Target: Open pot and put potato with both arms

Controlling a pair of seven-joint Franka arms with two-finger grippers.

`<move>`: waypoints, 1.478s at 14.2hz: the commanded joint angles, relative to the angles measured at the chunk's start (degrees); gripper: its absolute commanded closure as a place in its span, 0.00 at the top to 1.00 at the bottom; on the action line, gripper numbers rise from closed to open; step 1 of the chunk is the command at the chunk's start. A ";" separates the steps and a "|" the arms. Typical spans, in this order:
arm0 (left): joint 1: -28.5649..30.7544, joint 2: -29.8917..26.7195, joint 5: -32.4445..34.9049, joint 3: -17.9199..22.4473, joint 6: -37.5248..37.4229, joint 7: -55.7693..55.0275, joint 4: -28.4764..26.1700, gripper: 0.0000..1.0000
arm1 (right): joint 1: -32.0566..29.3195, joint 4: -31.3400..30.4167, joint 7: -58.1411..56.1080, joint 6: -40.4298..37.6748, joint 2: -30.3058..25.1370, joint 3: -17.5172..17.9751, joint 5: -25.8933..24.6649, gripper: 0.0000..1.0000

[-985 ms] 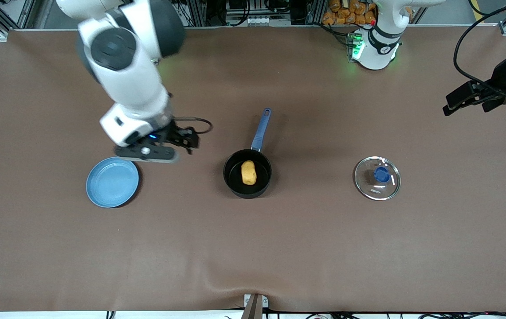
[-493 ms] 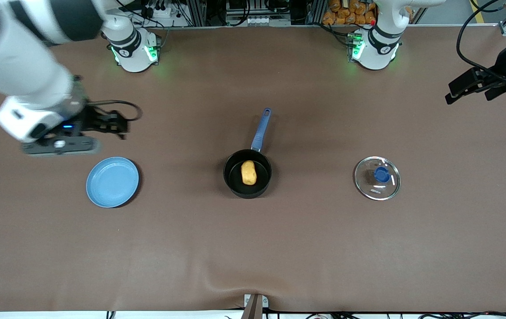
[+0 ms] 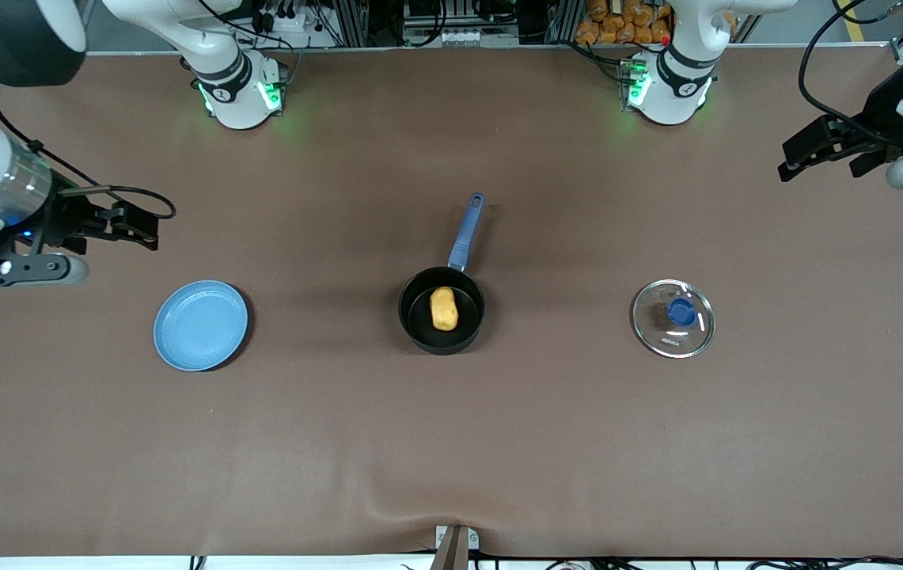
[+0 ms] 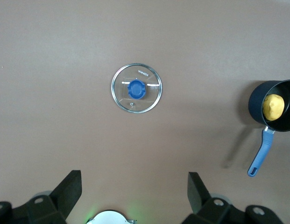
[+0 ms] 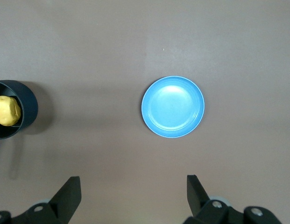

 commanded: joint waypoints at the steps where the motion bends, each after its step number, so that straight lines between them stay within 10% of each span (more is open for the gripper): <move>1: -2.71 -2.65 -0.11 2.97 -1.86 0.43 -1.02 1.00 | -1.28 -0.53 -0.73 -0.51 -0.90 0.90 1.10 1.00; 13: -0.96 -4.41 0.06 2.36 -3.00 1.21 -1.64 1.00 | -3.65 -24.77 -9.61 18.11 -18.64 1.08 0.48 1.00; 21: -0.87 -4.50 3.93 -0.55 -2.04 1.30 -4.18 1.00 | -3.22 -24.35 -9.70 17.42 -18.48 1.16 0.39 1.00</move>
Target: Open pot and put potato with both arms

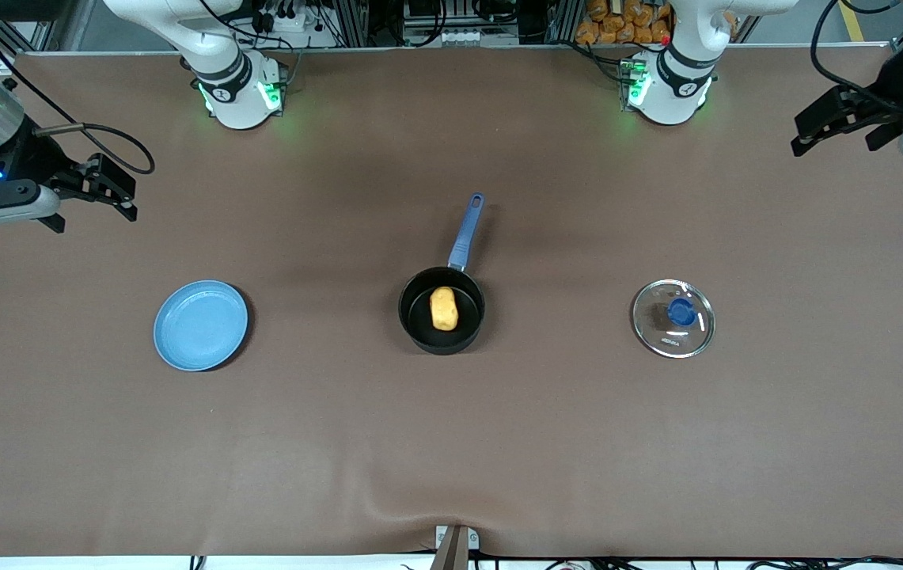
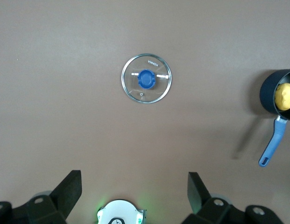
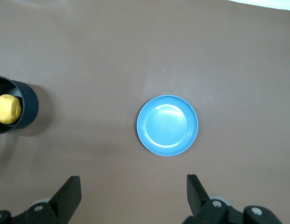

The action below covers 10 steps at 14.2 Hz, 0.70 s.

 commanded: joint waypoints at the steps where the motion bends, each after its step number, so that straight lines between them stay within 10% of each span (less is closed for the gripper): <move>1: 0.37 -1.63 1.38 -0.51 0.67 0.93 -2.52 1.00 | -0.99 -1.03 -0.85 0.70 -1.05 0.78 0.20 1.00; 10: 1.51 -3.30 1.47 -0.07 10.25 0.84 -9.20 1.00 | -5.01 -2.26 -1.11 0.78 -1.13 1.04 0.54 1.00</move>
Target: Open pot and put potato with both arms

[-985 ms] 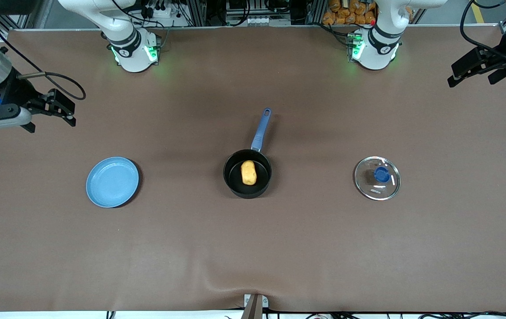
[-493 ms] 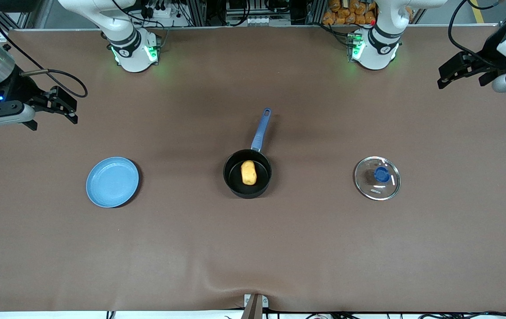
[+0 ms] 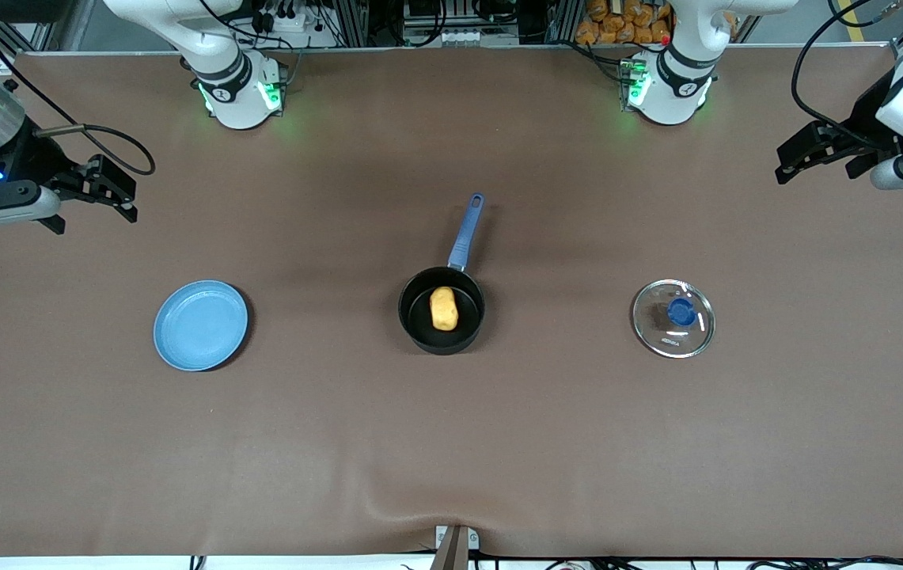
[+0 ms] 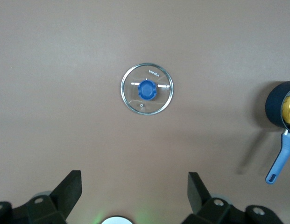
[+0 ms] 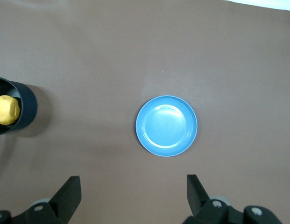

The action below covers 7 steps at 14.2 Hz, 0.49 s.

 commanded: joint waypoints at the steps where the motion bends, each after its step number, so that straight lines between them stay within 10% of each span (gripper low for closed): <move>1: 0.68 -1.62 1.43 -0.22 1.25 0.67 -1.51 1.00 | -5.51 -1.81 -1.59 0.52 -0.96 1.05 0.94 1.00; 7: 0.86 -1.00 2.31 -0.22 1.08 0.58 -0.46 1.00 | -8.51 -1.90 -6.70 0.61 -0.52 1.05 0.85 1.00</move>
